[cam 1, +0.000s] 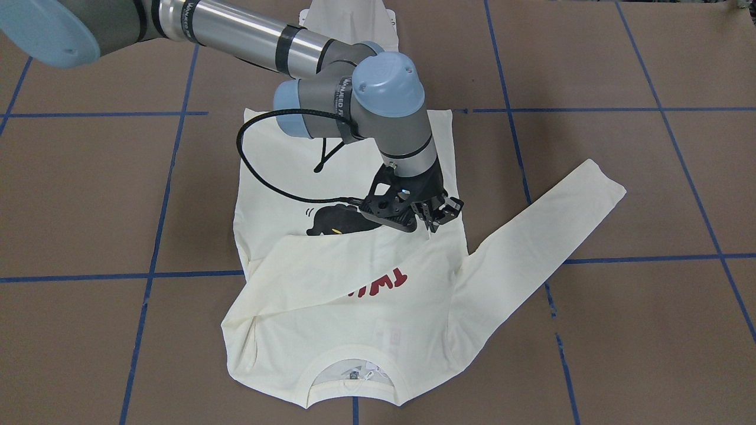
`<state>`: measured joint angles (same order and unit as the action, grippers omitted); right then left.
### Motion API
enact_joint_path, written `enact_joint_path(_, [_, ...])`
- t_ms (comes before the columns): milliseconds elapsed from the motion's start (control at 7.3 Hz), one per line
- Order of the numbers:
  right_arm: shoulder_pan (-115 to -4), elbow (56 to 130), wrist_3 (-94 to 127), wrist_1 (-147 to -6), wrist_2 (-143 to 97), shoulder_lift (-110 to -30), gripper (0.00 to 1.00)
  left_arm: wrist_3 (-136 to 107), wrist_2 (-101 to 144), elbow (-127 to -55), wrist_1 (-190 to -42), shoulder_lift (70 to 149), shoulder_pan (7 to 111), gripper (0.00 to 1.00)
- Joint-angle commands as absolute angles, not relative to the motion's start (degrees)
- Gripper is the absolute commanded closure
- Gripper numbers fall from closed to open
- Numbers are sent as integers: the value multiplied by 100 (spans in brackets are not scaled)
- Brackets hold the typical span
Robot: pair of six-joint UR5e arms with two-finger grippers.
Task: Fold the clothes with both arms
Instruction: 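Carry the sleeve with the right gripper across the shirt body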
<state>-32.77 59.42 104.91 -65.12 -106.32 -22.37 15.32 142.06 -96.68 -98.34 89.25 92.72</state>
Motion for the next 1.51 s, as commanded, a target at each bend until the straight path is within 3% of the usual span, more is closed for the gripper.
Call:
enact_joint_path(0, [-2735,5196,10529,-5725,-9951,-1978,100,1538,14308,-9685,-9870,8825,9264,0])
enact_joint_path(411, [-2418,4694,10521,-5564,-9528,-1697,100,1503,14735,-9783,-9861,8737,9255,0])
enact_joint_path(548, [-2382,4624,10521,-5555,-9449,-1644,67,1190,15070,-9826,-9870,8736,9255,0])
enact_joint_path(685, [-2382,4510,10547,-5555,-9413,-1600,4,1082,15099,-9861,-9870,8736,9211,0])
enact_joint_path(1095, [-2696,4543,10582,-5563,-9316,-1494,1,-232,15013,-9792,-10394,8736,8353,0])
enact_joint_path(1232, [-2994,5092,10591,-5598,-9499,-1947,1,-698,14646,-9748,-10658,8736,8089,0])
enact_joint_path(1369, [-3328,6342,10556,-5607,-9988,-3152,1,-1330,14173,-9704,-10861,8736,7738,0])
